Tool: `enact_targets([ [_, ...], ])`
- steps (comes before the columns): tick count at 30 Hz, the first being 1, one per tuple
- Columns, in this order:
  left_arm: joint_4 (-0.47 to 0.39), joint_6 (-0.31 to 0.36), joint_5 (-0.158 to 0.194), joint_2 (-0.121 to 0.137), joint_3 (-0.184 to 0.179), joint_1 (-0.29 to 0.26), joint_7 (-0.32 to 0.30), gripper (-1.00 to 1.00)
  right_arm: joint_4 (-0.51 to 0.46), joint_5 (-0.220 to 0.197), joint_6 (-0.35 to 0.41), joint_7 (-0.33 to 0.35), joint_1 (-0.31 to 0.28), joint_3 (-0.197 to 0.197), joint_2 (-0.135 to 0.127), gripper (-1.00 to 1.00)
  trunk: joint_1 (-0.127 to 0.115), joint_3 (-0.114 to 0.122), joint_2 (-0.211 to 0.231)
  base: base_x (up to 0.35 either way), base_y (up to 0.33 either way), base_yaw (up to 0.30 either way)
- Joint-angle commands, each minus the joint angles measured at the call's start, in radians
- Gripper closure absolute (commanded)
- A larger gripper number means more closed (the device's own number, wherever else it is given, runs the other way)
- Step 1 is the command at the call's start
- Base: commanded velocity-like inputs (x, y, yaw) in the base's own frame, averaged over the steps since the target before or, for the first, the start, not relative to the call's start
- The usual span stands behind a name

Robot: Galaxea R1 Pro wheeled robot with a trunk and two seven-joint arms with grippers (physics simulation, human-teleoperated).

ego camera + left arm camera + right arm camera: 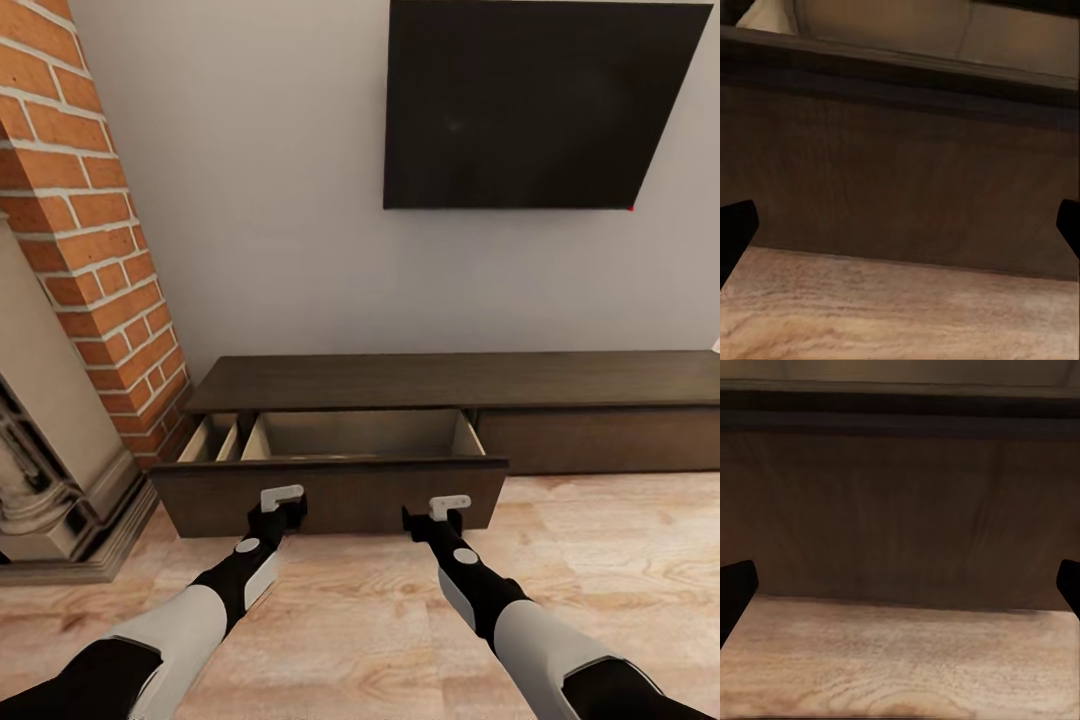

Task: Place each of the two pumpkins and all three candles from the living room inside a cabinet in the living room (use any cabinet), then make sure every cabinet is closed, and position the cauldron so it is next to a table in the living room.

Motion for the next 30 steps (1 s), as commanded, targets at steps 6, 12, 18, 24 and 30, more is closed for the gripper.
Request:
enact_targets([
  [6, -0.035, -0.010, 0.006, 0.020, -0.004, -0.001, 0.005, -1.00, 0.002, -0.010, -0.003, -0.005, -0.001, 0.012, 0.000, -1.00, 0.023, -0.020, -0.043, 0.000, 0.000, 0.000],
  [12, -0.039, -0.013, 0.000, 0.021, -0.008, -0.001, 0.006, -1.00, 0.002, -0.009, -0.004, -0.004, -0.001, 0.014, 0.000, -1.00, 0.046, -0.039, -0.085, 0.000, 0.000, 0.000],
  [18, -0.040, -0.014, -0.013, 0.021, -0.011, -0.001, 0.008, -1.00, 0.003, -0.010, -0.004, -0.005, 0.000, 0.056, 0.003, -1.00, 0.055, -0.060, -0.100, 0.000, 0.000, 0.000],
  [24, -0.040, -0.014, -0.039, 0.020, -0.012, -0.001, 0.008, -1.00, 0.003, -0.011, -0.005, -0.006, 0.000, 0.090, 0.006, -1.00, 0.058, -0.083, -0.101, 0.000, 0.000, 0.000],
  [30, -0.040, -0.014, -0.046, 0.021, -0.012, -0.001, 0.008, -1.00, 0.003, -0.010, -0.005, -0.005, 0.000, 0.094, 0.006, -1.00, 0.061, -0.107, -0.102, 0.000, 0.000, 0.000],
])
